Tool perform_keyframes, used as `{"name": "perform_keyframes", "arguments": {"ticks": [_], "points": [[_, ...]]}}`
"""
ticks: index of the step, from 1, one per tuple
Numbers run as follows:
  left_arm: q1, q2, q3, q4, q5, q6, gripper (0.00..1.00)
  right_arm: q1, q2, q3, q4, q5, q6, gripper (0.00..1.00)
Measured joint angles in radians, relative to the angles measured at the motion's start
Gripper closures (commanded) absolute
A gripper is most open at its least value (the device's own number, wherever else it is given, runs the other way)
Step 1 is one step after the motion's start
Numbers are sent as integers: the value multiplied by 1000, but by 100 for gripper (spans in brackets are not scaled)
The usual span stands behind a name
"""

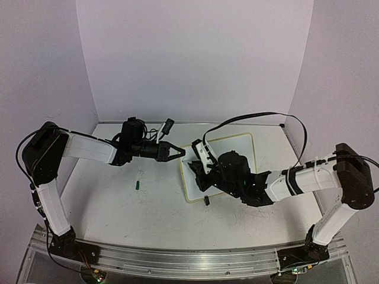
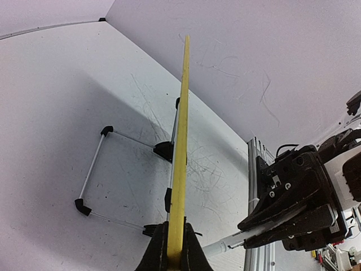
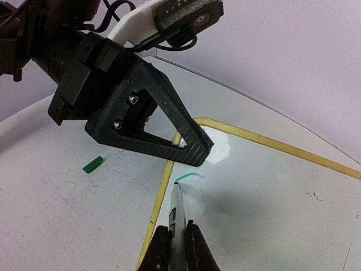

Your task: Write a sentence on the whiteboard

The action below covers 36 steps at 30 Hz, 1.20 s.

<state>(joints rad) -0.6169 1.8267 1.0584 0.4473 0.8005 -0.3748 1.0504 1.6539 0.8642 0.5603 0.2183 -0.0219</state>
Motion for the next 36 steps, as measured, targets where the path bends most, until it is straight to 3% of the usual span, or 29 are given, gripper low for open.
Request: {"name": "perform_keyframes", "arguments": {"ticks": [36], "points": [[-1, 0, 0, 0, -8, -1, 100, 7, -25, -42, -8, 72, 71, 100]]}}
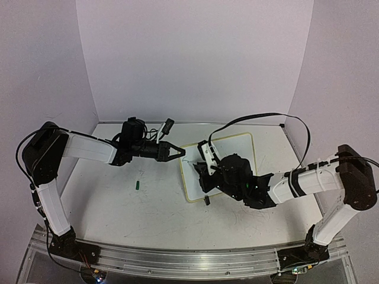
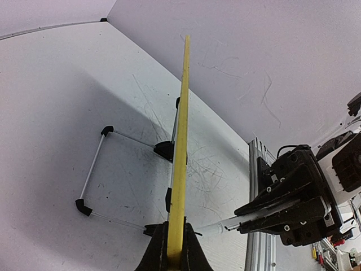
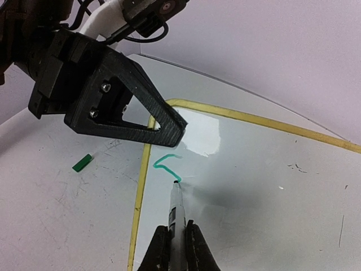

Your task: Write a sentence on the whiteboard

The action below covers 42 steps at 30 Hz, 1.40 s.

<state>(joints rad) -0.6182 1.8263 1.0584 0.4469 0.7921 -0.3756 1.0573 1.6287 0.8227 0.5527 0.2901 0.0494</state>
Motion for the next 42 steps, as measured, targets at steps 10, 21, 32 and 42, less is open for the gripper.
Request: {"name": "perform_keyframes", "arguments": {"ticks": [10, 21, 32, 42], "points": [[0, 0, 0, 0, 0, 0, 100, 10, 12, 1, -2, -23, 0, 100], [-1, -6, 0, -1, -1, 1, 100, 13, 9, 2, 14, -36, 0, 100], [-1, -12, 0, -10, -2, 1, 100, 12, -55, -47, 50, 54, -10, 100], [-1, -13, 0, -11, -2, 1, 100, 12, -46, -10, 62, 71, -43, 100]]}}
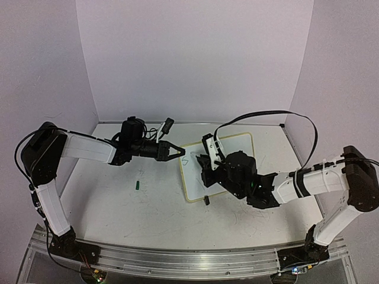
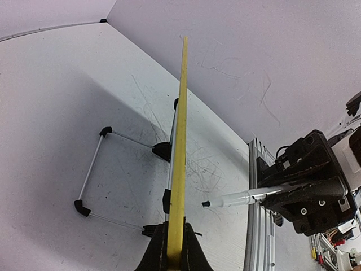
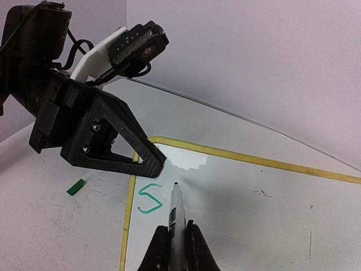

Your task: Write a sentence on the whiteboard

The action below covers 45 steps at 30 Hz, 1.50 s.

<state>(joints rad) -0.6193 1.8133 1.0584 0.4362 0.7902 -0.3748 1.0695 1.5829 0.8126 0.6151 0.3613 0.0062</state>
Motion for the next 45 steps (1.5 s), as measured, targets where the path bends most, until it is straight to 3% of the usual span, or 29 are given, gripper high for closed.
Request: {"name": "perform_keyframes", "arguments": {"ticks": [45], "points": [[0, 0, 0, -1, -7, 0, 100, -10, 60, 23, 0, -10, 7, 100]]}}
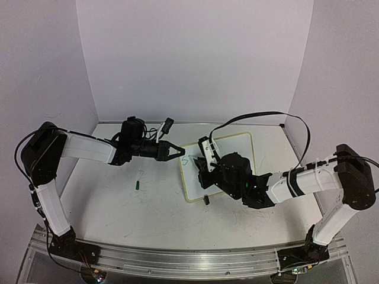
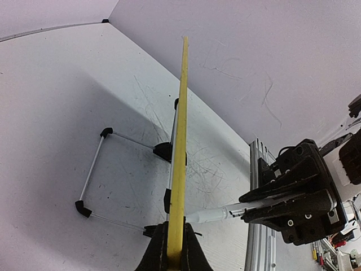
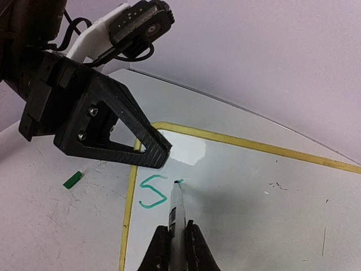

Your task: Write a sentence on the whiteboard

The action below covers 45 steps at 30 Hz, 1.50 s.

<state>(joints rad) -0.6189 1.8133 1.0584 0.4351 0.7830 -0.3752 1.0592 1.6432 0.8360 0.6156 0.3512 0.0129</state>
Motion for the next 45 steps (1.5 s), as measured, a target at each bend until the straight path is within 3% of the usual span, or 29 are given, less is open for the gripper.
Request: {"name": "perform_keyframes", "arguments": {"ticks": [34, 45], "points": [[0, -4, 0, -8, -2, 1, 100, 8, -45, -69, -42, 17, 63, 100], [0, -8, 0, -12, -1, 1, 100, 6, -71, -59, -1, -64, 36, 100]]}}
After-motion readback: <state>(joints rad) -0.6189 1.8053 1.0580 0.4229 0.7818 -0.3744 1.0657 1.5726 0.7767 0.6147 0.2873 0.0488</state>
